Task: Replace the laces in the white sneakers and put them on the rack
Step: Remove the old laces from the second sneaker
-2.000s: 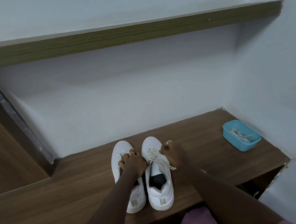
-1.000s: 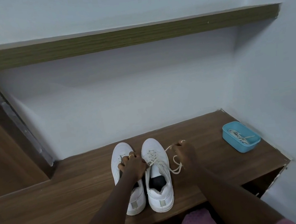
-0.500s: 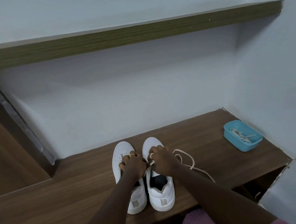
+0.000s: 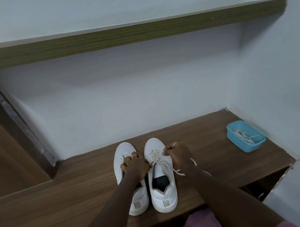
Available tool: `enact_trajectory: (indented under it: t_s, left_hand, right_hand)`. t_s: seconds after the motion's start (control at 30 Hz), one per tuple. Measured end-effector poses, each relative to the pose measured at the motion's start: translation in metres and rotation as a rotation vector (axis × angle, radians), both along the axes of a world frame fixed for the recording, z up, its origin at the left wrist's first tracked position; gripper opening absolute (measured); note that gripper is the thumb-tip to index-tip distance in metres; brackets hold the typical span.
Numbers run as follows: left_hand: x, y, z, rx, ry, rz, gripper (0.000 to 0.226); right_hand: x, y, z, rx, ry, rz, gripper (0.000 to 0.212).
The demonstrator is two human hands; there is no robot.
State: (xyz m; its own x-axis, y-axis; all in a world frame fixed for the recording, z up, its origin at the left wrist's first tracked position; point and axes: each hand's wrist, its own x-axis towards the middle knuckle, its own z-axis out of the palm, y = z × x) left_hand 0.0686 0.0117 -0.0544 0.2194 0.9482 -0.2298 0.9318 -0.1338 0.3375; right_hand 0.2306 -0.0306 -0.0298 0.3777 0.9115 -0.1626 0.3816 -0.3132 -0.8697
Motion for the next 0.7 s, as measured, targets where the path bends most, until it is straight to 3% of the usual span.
enact_trajectory:
  t_s: [0.17,0.27,0.4,0.53,0.6,0.67,0.7]
  left_hand:
    - [0.0,-0.002,0.001,0.015,0.015,-0.001,0.042]
    - [0.0,-0.003,0.003,0.004,0.028,-0.004,0.043]
    - [0.009,-0.018,0.017,0.202,0.133,-0.095,0.036]
    - [0.016,-0.021,0.015,0.373,0.136,-0.328,0.026]
    - [0.018,-0.019,0.015,0.384,0.18,-0.41,0.008]
    - [0.021,-0.015,0.013,0.356,0.197,-0.402,0.019]
    - [0.023,-0.015,0.015,0.323,0.224,-0.412,0.013]
  right_hand:
    - [0.025,0.008,-0.006,0.033,0.269,-0.339,0.024]
    - [0.045,0.011,-0.009,-0.006,0.214,-0.482,0.026]
    - [0.052,0.008,-0.017,-0.235,-0.195,-0.193,0.01]
    - [0.029,0.003,-0.019,-0.125,-0.473,0.036,0.021]
    - [0.016,0.005,-0.019,-0.079,-0.531,0.182,0.029]
    - [0.006,0.005,-0.014,-0.046,-0.451,0.254,0.021]
    - [0.003,0.005,-0.013,-0.026,-0.439,0.277,0.017]
